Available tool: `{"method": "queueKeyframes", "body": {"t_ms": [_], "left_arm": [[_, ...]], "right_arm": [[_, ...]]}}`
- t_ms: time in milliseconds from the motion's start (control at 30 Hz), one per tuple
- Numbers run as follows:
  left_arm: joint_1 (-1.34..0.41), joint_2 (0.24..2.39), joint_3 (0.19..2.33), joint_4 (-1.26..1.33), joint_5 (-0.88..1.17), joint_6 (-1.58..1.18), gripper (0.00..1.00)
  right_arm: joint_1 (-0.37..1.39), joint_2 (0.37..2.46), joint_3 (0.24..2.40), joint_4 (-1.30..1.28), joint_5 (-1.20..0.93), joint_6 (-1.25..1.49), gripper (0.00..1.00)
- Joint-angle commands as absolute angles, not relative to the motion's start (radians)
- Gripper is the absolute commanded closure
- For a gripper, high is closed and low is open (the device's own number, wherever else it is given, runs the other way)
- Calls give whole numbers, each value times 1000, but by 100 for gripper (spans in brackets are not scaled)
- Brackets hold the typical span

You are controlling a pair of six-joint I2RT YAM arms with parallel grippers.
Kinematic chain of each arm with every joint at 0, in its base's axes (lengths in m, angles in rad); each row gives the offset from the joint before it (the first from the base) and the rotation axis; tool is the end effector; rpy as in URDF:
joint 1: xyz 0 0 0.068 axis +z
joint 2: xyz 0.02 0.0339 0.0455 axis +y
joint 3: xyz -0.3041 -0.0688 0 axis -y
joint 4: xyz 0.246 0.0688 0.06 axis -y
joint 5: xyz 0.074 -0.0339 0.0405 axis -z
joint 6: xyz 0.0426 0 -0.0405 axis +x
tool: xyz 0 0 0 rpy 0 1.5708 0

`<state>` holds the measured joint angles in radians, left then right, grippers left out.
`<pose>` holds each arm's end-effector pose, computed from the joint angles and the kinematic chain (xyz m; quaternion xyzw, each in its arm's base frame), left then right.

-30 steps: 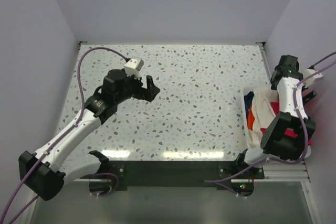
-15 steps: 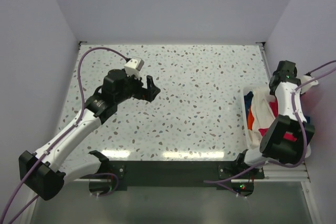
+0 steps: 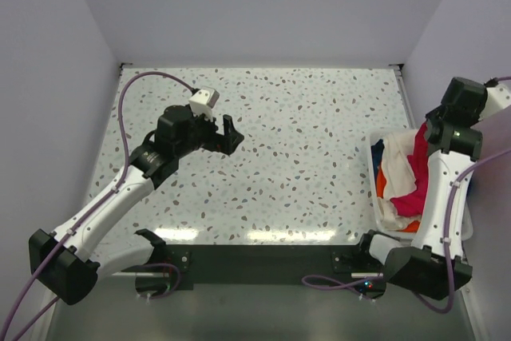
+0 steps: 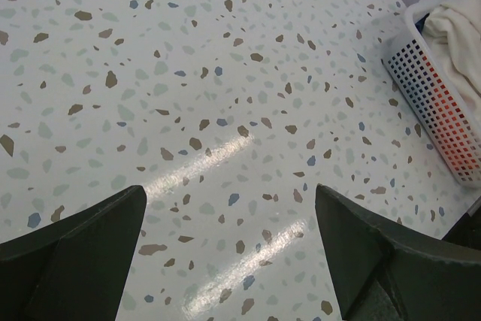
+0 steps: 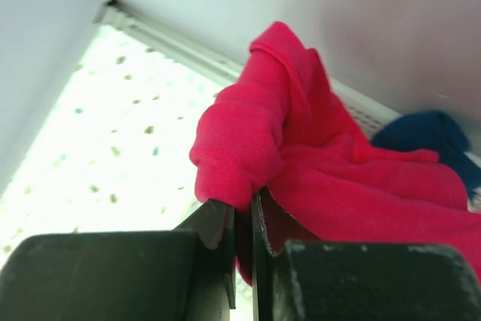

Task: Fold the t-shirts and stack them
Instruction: Grab the tshirt from the pile, then move the tshirt to the center of the board

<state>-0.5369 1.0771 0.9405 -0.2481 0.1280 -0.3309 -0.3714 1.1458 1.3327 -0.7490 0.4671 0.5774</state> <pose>0.1996 -0.1251 0.3636 0.1206 0.8195 -0.2826 0.4838 0.1980 -0.0977 0.4355 0.4886 0.7066 -0.1532 0.4885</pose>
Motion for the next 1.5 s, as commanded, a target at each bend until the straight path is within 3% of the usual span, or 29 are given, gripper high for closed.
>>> {"method": "queueKeyframes", "body": {"t_ms": [0,300,667,867,1133,1300,1400,1433,1467], "left_arm": [[-534,1052,943,-201,137,-333,0],[-535,1016,943,-216,89,-331,0],[-531,988,977,-268,-55,-359,0],[-519,947,1011,-304,-182,-380,0],[-512,913,1045,-319,-293,-414,0],[-512,943,1022,-322,-285,-445,0],[-512,968,997,-325,-267,-475,0],[-511,971,988,-319,-262,-483,0],[-511,977,976,-315,-256,-497,0]], "right_arm": [[-321,1103,1399,-681,309,525,100],[-23,1109,1474,-523,247,479,100],[545,1403,1722,-443,347,350,100],[739,1563,1868,-460,405,301,100],[766,1643,1905,-491,414,298,100],[594,1655,1760,-500,305,368,100],[471,1684,1671,-495,224,391,80],[453,1693,1658,-512,218,393,61],[437,1712,1651,-523,235,390,54]]}}
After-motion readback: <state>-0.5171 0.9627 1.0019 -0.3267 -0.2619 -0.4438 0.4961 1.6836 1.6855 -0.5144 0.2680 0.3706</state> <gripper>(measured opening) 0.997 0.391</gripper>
